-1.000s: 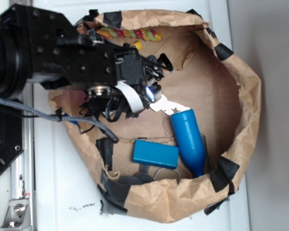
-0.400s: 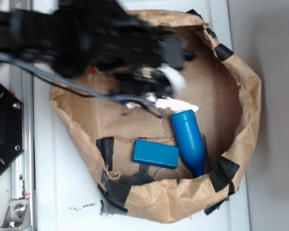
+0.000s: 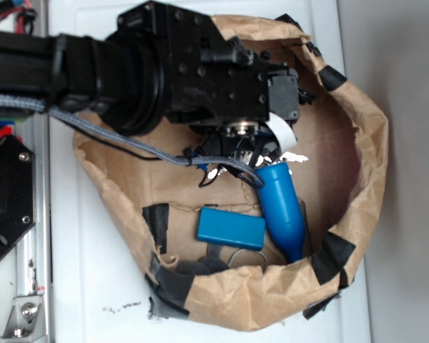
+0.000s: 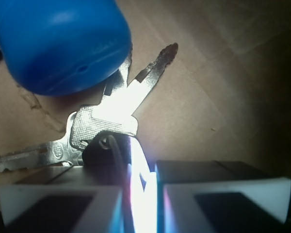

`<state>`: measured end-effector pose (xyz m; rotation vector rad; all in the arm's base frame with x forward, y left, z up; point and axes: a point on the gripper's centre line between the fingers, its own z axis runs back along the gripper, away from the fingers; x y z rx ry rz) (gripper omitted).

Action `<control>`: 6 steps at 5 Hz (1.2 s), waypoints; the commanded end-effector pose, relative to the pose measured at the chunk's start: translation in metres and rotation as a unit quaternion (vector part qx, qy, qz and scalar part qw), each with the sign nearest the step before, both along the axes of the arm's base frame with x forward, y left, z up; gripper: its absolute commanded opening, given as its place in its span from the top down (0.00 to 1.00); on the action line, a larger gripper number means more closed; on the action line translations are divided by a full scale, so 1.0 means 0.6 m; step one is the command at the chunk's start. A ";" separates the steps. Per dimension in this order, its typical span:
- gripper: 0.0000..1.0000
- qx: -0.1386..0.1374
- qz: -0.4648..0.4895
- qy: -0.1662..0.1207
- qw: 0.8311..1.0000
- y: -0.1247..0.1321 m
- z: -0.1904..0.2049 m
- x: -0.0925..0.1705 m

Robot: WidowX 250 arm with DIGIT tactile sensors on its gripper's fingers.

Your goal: Grab the silver keys.

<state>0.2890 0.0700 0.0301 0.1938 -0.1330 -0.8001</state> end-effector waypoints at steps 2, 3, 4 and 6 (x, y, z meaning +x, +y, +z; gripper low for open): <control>1.00 -0.023 -0.018 0.065 0.997 -0.018 0.139 -0.030; 1.00 -0.070 -0.018 0.076 0.995 0.016 0.165 -0.007; 1.00 -0.048 0.001 0.090 0.995 0.009 0.150 0.002; 1.00 -0.066 0.079 0.056 0.993 0.006 0.262 -0.174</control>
